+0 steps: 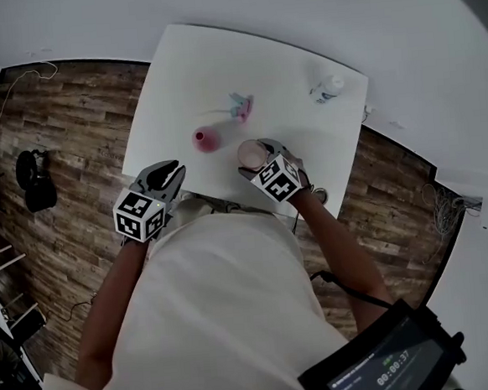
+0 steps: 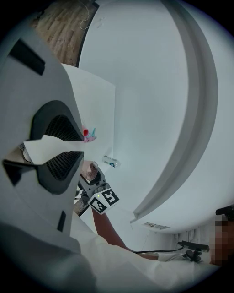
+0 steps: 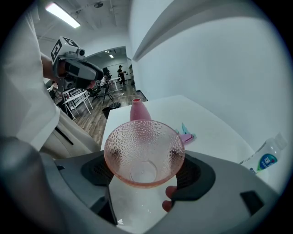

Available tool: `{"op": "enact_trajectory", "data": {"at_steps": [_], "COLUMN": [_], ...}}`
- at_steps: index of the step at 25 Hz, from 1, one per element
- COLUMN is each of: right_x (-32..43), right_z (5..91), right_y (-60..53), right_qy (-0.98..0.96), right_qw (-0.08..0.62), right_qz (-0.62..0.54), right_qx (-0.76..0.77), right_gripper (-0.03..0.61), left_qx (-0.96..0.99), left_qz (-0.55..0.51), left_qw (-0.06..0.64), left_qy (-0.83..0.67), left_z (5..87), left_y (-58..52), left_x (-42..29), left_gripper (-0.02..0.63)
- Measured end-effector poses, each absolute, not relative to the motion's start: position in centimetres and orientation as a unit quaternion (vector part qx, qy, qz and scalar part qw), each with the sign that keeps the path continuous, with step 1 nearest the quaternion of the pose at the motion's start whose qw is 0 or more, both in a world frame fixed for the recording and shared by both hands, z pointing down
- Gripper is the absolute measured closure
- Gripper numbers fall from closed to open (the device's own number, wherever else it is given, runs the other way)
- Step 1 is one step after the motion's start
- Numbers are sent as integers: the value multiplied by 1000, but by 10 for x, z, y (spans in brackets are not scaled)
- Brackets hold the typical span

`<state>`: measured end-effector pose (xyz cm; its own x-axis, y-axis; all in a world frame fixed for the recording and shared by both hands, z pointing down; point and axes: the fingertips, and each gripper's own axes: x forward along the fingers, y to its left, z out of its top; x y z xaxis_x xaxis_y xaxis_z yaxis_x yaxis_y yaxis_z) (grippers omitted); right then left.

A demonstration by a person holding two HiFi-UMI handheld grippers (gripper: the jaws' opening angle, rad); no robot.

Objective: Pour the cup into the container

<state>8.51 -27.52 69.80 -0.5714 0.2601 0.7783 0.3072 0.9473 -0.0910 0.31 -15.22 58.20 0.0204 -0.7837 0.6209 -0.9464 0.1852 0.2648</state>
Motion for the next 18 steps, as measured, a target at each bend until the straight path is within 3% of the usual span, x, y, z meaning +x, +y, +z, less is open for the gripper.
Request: {"op": "enact_trajectory", "data": {"at_steps": [18], "right_x": [85], "right_z": [760], "right_y": [-282], "right_qy": [-887], "right_qw": [439], "right_qz": [-54], "right_qx": [-131], "right_gripper": [202], "left_qx": [612], "left_qz": [136], "left_qw": [365], "left_qy": [-688], "left_z": [597], "left_y": [-148], "left_x": [13], "left_gripper": [549]}}
